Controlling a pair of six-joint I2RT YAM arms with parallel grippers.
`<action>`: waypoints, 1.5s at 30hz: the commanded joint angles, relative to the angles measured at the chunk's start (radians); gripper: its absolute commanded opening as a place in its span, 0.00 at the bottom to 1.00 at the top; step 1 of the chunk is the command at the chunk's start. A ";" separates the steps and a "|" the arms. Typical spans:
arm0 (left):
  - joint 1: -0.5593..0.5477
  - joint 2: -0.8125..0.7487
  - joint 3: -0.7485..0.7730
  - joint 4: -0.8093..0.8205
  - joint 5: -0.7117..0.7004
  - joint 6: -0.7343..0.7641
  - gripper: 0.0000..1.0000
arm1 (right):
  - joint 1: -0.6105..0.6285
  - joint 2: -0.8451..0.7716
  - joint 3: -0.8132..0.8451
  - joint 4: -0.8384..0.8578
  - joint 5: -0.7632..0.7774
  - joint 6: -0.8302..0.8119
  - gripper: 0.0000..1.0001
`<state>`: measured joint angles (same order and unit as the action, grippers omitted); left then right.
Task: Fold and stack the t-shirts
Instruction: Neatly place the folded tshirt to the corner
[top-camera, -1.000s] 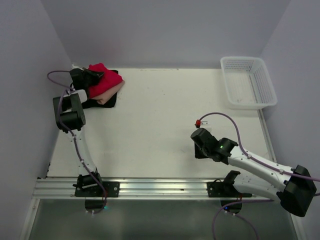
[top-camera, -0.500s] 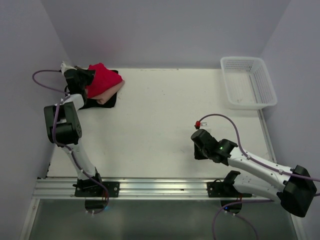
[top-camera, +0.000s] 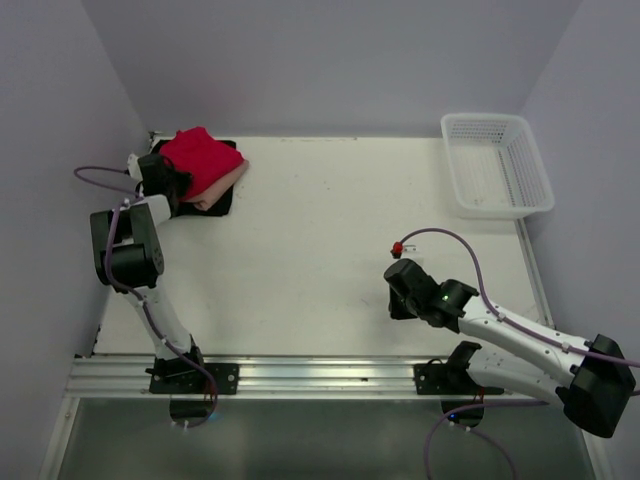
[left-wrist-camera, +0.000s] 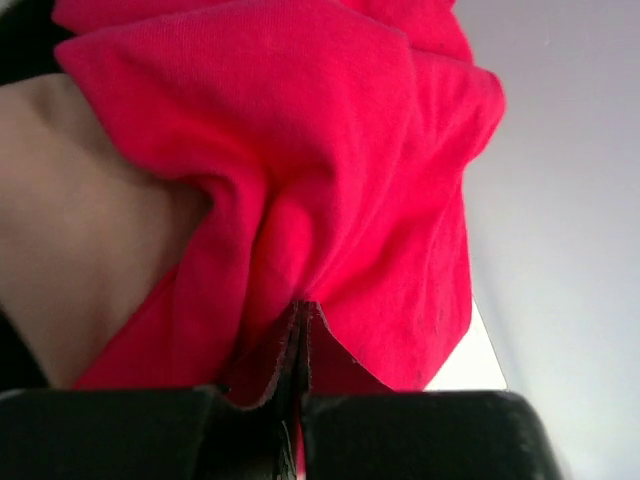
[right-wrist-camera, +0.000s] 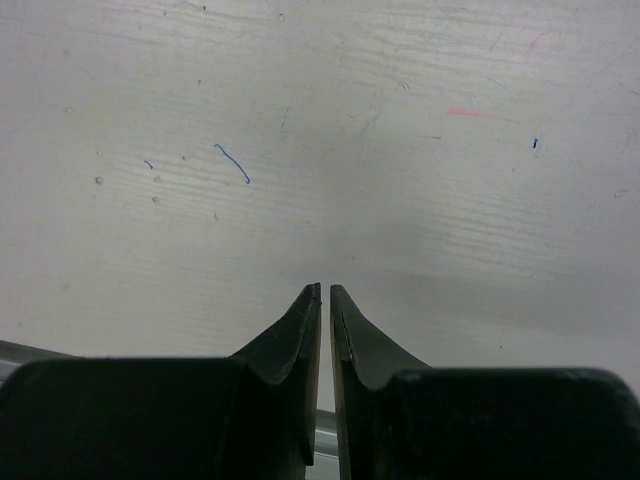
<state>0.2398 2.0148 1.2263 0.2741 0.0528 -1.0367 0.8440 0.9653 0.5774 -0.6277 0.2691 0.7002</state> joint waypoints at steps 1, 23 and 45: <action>0.006 -0.155 -0.106 -0.031 -0.097 0.030 0.00 | 0.001 -0.004 0.006 0.011 -0.007 0.010 0.12; 0.016 0.141 0.113 -0.210 -0.031 0.084 0.00 | 0.003 -0.046 0.012 -0.020 -0.013 -0.004 0.34; -0.166 -0.712 -0.217 0.086 0.202 0.412 1.00 | 0.003 0.003 0.136 0.019 -0.008 -0.105 0.99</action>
<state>0.0994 1.3514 1.0847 0.3550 0.1577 -0.7082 0.8440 0.9565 0.6544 -0.6224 0.2436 0.6266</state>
